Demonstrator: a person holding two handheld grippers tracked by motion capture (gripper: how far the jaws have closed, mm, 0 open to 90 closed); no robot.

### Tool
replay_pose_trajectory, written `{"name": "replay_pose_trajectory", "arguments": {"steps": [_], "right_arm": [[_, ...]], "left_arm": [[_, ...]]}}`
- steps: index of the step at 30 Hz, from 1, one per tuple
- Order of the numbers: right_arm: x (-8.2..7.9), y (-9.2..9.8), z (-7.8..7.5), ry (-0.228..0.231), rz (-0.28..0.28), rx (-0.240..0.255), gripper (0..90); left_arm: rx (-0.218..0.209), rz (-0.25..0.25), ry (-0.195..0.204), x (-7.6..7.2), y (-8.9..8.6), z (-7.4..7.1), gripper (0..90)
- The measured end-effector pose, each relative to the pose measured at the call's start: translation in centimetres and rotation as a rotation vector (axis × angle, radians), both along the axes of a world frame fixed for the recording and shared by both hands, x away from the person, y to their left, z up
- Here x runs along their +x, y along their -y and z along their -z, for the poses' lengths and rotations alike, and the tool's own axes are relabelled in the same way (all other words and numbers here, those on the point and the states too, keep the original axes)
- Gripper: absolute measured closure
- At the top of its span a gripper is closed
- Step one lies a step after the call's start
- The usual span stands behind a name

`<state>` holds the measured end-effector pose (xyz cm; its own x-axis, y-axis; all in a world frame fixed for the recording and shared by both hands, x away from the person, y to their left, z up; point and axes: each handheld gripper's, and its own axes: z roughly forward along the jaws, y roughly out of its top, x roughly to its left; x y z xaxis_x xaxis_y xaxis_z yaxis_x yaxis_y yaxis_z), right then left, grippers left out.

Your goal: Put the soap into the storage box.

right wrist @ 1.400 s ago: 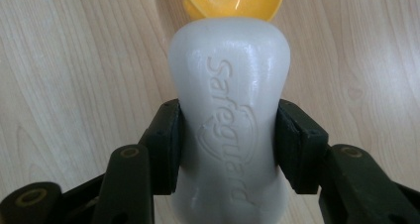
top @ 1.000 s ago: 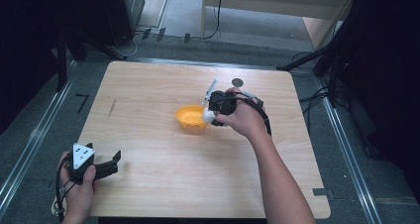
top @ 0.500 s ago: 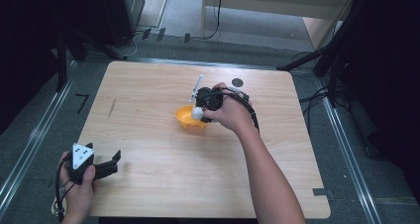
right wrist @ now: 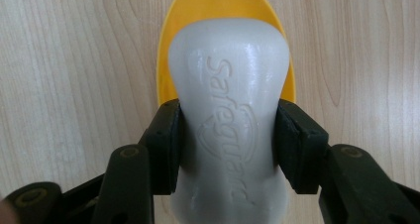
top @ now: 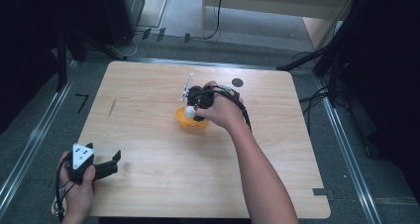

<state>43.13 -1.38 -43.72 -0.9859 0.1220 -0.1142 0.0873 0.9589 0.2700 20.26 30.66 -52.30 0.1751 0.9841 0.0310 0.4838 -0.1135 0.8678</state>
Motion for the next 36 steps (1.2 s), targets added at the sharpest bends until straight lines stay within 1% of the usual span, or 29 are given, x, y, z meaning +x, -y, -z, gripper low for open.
{"name": "replay_pose_trajectory", "arguments": {"steps": [4, 5, 9, 10, 13, 14, 18, 20, 22, 24, 26, 27, 29, 31, 32, 34, 35, 36], "right_arm": [[0.2, -0.5, -0.1, 0.003, -0.008, 0.0, 50.9], [0.1, -0.6, -0.2, -0.003, -0.004, -0.003, 50.9], [0.3, -1.1, -0.4, 0.002, -0.017, 0.007, 50.9], [0.2, -1.2, -0.3, -0.007, -0.009, 0.002, 50.9], [0.5, -1.3, 0.1, -0.007, -0.023, -0.012, 50.9], [0.5, -1.4, 0.3, -0.013, -0.019, -0.017, 50.9], [0.7, -1.4, 0.9, -0.021, -0.018, -0.035, 50.9], [0.7, -1.4, 1.1, -0.03, -0.011, -0.035, 50.9], [0.9, -1.4, 1.3, -0.026, -0.022, -0.037, 50.9], [0.9, -1.4, 1.4, -0.032, -0.013, -0.036, 50.9], [1.0, -1.4, 1.6, -0.027, -0.021, -0.033, 50.8], [1.0, -1.4, 1.7, -0.03, -0.012, -0.036, 50.8], [1.0, -1.4, 1.9, -0.031, -0.014, -0.036, 50.6], [1.1, -1.3, 2.0, -0.045, -0.003, -0.04, 49.9], [1.1, -1.2, 2.1, -0.051, -0.004, -0.039, 49.9], [1.1, -1.1, 1.9, -0.059, 0.003, -0.022, 45.8], [1.1, -1.0, 1.8, -0.064, 0.003, -0.014, 45.7], [1.1, -0.9, 1.6, -0.063, 0.006, -0.019, 45.6]], "left_arm": [[-0.001, -0.001, 0.001, 0.0, 0.0, 0.0, 3.7], [-0.002, 0.0, 0.001, 0.0, 0.0, 0.0, 3.7], [-0.002, 0.0, 0.002, 0.0, 0.0, 0.0, 3.7], [-0.002, 0.0, 0.002, 0.0, 0.0, 0.0, 3.7], [-0.002, 0.001, 0.002, 0.0, 0.0, 0.0, 3.8], [-0.002, 0.001, 0.002, 0.0, 0.0, 0.0, 3.7], [-0.003, 0.001, 0.002, 0.0, 0.0, 0.0, 3.7], [-0.002, 0.002, 0.001, 0.0, 0.0, 0.0, 3.7], [-0.003, 0.002, 0.002, 0.0, 0.0, 0.0, 3.8], [-0.003, 0.002, 0.002, 0.0, 0.0, 0.0, 3.8], [-0.003, 0.002, 0.002, 0.0, 0.0, 0.0, 3.8], [-0.003, 0.001, 0.002, 0.0, 0.0, 0.0, 3.8], [-0.002, 0.002, 0.002, 0.0, 0.0, 0.0, 3.8], [-0.003, 0.002, 0.003, 0.0, 0.0, 0.0, 3.8], [-0.003, 0.002, 0.003, 0.0, 0.0, 0.0, 3.8], [-0.003, 0.003, 0.001, 0.0, 0.0, 0.0, 3.9], [-0.003, 0.003, 0.001, 0.0, 0.0, 0.0, 3.9], [-0.003, 0.003, 0.001, 0.0, 0.0, 0.0, 3.9]]}}
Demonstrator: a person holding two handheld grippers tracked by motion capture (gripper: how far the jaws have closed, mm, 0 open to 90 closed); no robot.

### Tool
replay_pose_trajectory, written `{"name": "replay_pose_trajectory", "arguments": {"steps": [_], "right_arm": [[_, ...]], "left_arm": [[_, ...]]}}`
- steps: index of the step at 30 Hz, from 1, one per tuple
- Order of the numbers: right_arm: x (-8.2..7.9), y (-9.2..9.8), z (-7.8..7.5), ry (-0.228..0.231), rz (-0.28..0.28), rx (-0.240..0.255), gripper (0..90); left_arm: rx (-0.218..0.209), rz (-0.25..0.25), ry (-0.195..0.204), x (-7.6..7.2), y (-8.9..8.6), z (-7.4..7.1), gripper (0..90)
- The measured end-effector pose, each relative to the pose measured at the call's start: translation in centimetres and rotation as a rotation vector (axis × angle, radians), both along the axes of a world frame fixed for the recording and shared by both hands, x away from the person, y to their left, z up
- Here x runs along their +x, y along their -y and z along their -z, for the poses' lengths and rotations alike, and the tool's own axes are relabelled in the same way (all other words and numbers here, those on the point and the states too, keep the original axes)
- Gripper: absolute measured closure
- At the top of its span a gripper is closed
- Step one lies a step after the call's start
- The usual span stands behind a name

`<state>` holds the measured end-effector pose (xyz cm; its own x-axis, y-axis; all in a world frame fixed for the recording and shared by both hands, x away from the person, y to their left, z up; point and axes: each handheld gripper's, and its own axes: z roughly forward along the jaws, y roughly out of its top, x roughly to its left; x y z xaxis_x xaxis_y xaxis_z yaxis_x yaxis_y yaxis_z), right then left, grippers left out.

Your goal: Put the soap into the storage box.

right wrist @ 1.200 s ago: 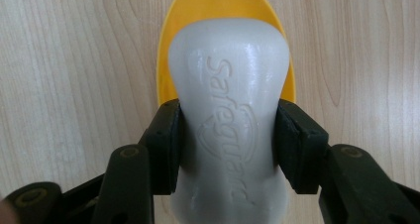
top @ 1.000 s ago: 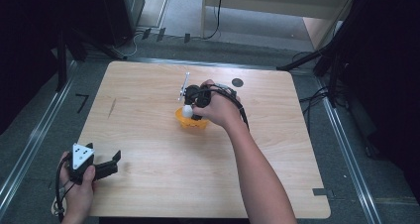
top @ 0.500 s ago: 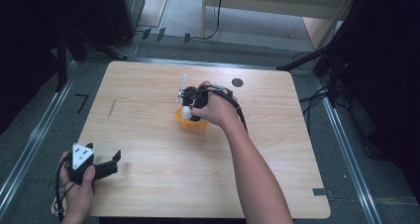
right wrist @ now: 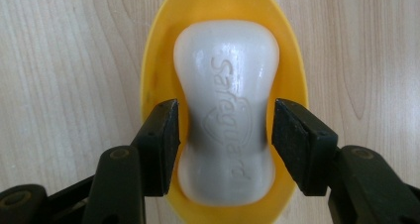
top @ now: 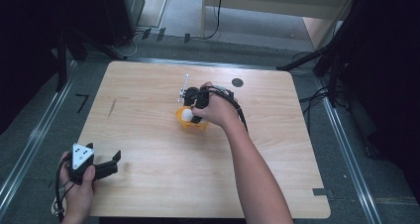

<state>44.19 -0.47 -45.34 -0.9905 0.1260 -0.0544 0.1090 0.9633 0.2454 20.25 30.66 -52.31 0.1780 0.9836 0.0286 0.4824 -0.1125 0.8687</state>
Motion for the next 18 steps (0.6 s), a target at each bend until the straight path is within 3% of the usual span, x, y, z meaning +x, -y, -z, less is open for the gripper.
{"name": "replay_pose_trajectory", "arguments": {"steps": [4, 15, 18], "right_arm": [[-0.1, 0.5, -0.3, 0.002, 0.011, -0.002, 45.1], [-0.6, 4.4, -1.5, 0.006, 0.1, 0.075, 45.0], [-0.8, 5.1, -1.5, 0.01, 0.1, 0.079, 45.0]], "left_arm": [[0.0, 0.0, 0.0, 0.0, 0.0, 0.0, 3.9], [0.01, -0.002, -0.004, 0.0, 0.1, 0.0, 4.0], [0.013, -0.002, -0.003, 0.0, 0.1, 0.0, 4.0]]}}
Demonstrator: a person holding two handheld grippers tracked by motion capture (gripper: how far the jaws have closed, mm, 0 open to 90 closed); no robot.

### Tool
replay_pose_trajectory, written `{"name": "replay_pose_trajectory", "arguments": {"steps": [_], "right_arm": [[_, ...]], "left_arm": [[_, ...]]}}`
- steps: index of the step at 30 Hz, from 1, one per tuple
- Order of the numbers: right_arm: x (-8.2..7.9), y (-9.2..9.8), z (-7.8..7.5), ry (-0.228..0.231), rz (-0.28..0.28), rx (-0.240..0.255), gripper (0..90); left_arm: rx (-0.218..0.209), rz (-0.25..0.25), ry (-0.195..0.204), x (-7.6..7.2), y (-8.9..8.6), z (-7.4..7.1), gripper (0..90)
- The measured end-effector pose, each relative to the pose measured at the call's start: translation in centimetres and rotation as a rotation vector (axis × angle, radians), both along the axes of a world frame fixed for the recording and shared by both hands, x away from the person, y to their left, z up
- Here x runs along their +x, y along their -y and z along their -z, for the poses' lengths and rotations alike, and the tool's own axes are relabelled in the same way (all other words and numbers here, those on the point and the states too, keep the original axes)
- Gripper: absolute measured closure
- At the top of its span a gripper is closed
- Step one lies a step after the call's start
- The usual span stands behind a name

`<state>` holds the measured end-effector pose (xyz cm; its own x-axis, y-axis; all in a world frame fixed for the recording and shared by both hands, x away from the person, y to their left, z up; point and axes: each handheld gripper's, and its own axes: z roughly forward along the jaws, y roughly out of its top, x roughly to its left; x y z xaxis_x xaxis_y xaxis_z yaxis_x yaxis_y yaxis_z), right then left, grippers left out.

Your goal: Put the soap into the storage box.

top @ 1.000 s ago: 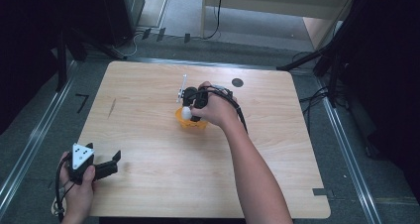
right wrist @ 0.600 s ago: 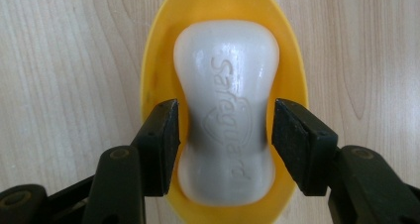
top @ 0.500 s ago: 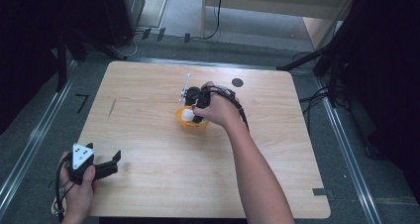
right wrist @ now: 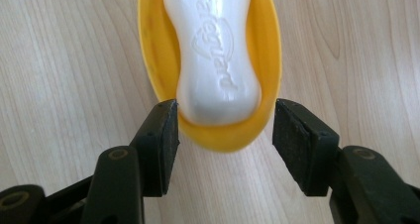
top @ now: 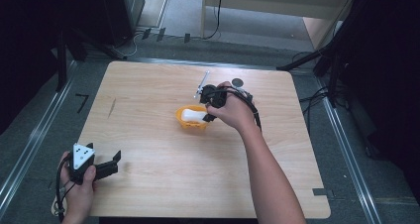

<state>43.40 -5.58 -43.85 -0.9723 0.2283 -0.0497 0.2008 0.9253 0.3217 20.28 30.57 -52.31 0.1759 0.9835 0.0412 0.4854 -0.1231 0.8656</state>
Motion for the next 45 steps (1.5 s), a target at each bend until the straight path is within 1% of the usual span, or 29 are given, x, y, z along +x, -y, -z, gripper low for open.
{"name": "replay_pose_trajectory", "arguments": {"steps": [1, 2, 4, 5, 6, 8, 9, 12, 13, 16, 18, 19, 21, 22, 23, 25, 26, 27, 28, 29, 30, 31, 33, 35, 36, 37, 40, 43, 45], "right_arm": [[0.0, 0.0, 0.0, 0.0, 0.0, 0.0, 45.0], [-0.2, 0.6, 0.1, -0.004, 0.012, 0.003, 44.9], [-0.3, 1.0, 0.2, 0.0, 0.017, 0.009, 44.7], [-0.5, 1.3, 0.3, -0.005, 0.03, 0.008, 44.7], [-0.5, 1.3, 0.3, -0.005, 0.03, 0.008, 44.7], [-0.9, 2.1, 0.5, -0.008, 0.05, 0.016, 44.2], [-1.0, 2.4, 0.5, 0.0, 0.05, 0.021, 44.2], [-1.4, 2.9, 0.5, -0.004, 0.063, 0.032, 44.0], [-1.8, 3.6, 0.6, -0.001, 0.075, 0.044, 43.6], [-2.2, 4.5, 0.9, -0.009, 0.1, 0.063, 42.7], [-2.6, 5.3, 1.2, -0.018, 0.12, 0.066, 42.0], [-2.7, 5.6, 1.3, -0.013, 0.132, 0.072, 41.8], [-3.0, 6.5, 1.6, -0.024, 0.145, 0.087, 41.2], [-3.0, 6.5, 1.6, -0.024, 0.145, 0.087, 41.2], [-3.5, 7.4, 1.9, -0.024, 0.174, 0.096, 39.0], [-3.6, 7.7, 2.1, -0.022, 0.182, 0.103, 38.3], [-4.1, 8.7, 2.3, -0.011, 0.211, 0.124, 35.4], [-4.3, 9.1, 2.3, -0.009, 0.224, 0.13, 34.4], [-4.3, 9.1, 2.3, -0.009, 0.224, 0.13, 34.4], [-4.7, 10.0, 2.6, 0.002, 0.251, 0.157, 31.4], [-4.7, 10.0, 2.6, 0.002, 0.251, 0.157, 31.4], [-4.9, 10.4, 2.7, 0.004, 0.265, 0.166, 29.7], [-5.5, 11.7, 3.3, -0.014, 0.312, 0.192, 24.1], [-5.7, 11.9, 3.4, -0.01, 0.316, 0.192, 22.7], [-5.9, 12.3, 3.6, -0.002, 0.335, 0.183, 20.6], [-6.4, 13.0, 3.9, 0.013, 0.361, 0.19, 17.5], [-6.9, 13.9, 4.2, 0.018, 0.408, 0.206, 13.7], [-7.5, 15.0, 4.6, 0.037, 0.448, 0.223, 12.7], [-7.9, 15.7, 5.0, 0.038, 0.469, 0.243, 9.6]], "left_arm": [[0.0, 0.0, 0.0, 0.0, 0.0, 0.0, 4.1], [0.0, 0.001, 0.0, 0.0, 0.0, 0.0, 4.1], [-0.001, 0.001, 0.0, 0.0, 0.0, 0.0, 4.1], [-0.001, 0.001, 0.0, 0.0, 0.0, 0.0, 4.1], [-0.001, 0.001, 0.0, 0.0, 0.0, 0.0, 4.1], [-0.001, 0.002, 0.001, 0.0, 0.0, 0.0, 4.1], [0.0, 0.002, 0.001, 0.0, 0.0, 0.0, 4.1], [0.002, 0.001, -0.001, 0.0, 0.0, 0.0, 4.1], [0.004, 0.001, -0.002, 0.0, 0.1, 0.0, 4.1], [0.005, 0.001, -0.003, 0.0, 0.1, 0.0, 4.1], [0.005, 0.0, -0.002, 0.0, 0.1, 0.0, 4.1], [0.005, 0.001, -0.003, 0.0, 0.1, 0.0, 4.1], [0.004, 0.001, -0.002, 0.0, 0.1, 0.0, 4.1], [0.004, 0.001, -0.002, 0.0, 0.1, 0.0, 4.1], [0.005, 0.001, -0.004, 0.0, 0.1, 0.0, 4.1], [0.005, 0.001, -0.004, 0.0, 0.1, 0.0, 4.1], [0.005, 0.0, -0.003, 0.1, 0.1, 0.0, 4.1], [0.006, 0.0, -0.004, 0.1, 0.1, 0.0, 4.1], [0.006, 0.0, -0.004, 0.1, 0.1, 0.0, 4.1], [0.006, 0.0, -0.004, 0.0, 0.1, 0.0, 4.1], [0.006, 0.0, -0.004, 0.0, 0.1, 0.0, 4.1], [0.007, 0.0, -0.004, 0.0, 0.1, 0.0, 4.1], [0.007, -0.001, -0.003, 0.0, 0.2, 0.0, 4.1], [0.008, -0.002, -0.003, 0.0, 0.2, 0.0, 4.1], [0.01, -0.003, -0.002, 0.0, 0.2, 0.0, 4.1], [0.011, -0.003, -0.002, 0.0, 0.2, 0.0, 4.1], [0.013, -0.004, -0.003, 0.0, 0.2, 0.0, 4.1], [0.016, -0.004, -0.005, 0.0, 0.2, 0.0, 4.1], [0.017, -0.005, -0.005, 0.0, 0.2, 0.0, 4.1]]}}
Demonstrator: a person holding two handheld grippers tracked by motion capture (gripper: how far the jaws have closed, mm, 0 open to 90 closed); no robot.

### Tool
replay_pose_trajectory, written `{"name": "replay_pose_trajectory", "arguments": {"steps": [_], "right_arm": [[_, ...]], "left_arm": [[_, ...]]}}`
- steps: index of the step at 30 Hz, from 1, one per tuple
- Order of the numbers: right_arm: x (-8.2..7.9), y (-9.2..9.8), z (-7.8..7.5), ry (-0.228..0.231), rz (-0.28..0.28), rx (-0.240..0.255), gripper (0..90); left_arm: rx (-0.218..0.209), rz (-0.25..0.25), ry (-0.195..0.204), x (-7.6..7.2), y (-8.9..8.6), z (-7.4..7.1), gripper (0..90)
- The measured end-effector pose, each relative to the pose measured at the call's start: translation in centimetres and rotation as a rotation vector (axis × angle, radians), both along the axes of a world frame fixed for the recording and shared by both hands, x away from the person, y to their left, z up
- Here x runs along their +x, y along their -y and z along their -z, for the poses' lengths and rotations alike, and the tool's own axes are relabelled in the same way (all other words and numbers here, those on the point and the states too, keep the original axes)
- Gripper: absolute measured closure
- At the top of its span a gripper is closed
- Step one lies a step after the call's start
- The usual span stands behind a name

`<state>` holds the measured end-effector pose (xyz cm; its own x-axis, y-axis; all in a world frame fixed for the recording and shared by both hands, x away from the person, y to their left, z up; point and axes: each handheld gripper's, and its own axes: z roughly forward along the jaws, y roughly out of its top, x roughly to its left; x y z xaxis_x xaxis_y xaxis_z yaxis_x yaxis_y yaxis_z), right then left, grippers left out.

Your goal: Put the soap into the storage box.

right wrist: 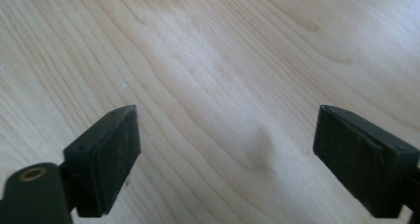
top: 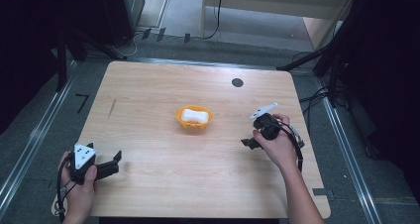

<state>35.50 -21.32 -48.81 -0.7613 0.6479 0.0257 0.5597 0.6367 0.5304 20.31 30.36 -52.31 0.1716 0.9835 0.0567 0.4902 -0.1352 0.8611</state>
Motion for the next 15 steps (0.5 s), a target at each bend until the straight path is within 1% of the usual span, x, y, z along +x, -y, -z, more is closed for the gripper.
{"name": "replay_pose_trajectory", "arguments": {"steps": [3, 5, 6, 8, 12, 13, 15], "right_arm": [[-0.7, 0.9, 0.5, 0.001, 0.024, 0.016, 6.0], [-1.2, 1.4, 0.9, 0.001, 0.042, 0.017, 2.6], [-1.2, 1.4, 0.9, 0.001, 0.042, 0.017, 2.6], [-2.0, 2.2, 1.3, 0.001, 0.062, 0.039, 1.6], [-2.7, 3.0, 1.8, 0.004, 0.078, 0.061, 0.9], [-2.9, 3.4, 2.1, 0.008, 0.084, 0.066, 0.8], [-3.6, 4.1, 2.6, 0.003, 0.099, 0.078, 0.7]], "left_arm": [[0.0, 0.0, 0.0, 0.0, 0.0, 0.0, 4.1], [0.0, 0.0, -0.001, 0.0, 0.0, 0.0, 4.1], [0.001, 0.001, -0.002, 0.0, 0.0, 0.0, 4.1], [0.002, 0.001, -0.002, 0.0, 0.0, 0.0, 4.1], [0.002, 0.001, -0.002, 0.0, 0.0, 0.0, 4.1], [0.004, 0.001, -0.002, 0.0, 0.0, 0.0, 4.1], [0.004, 0.001, -0.002, 0.0, 0.0, 0.0, 4.1]]}}
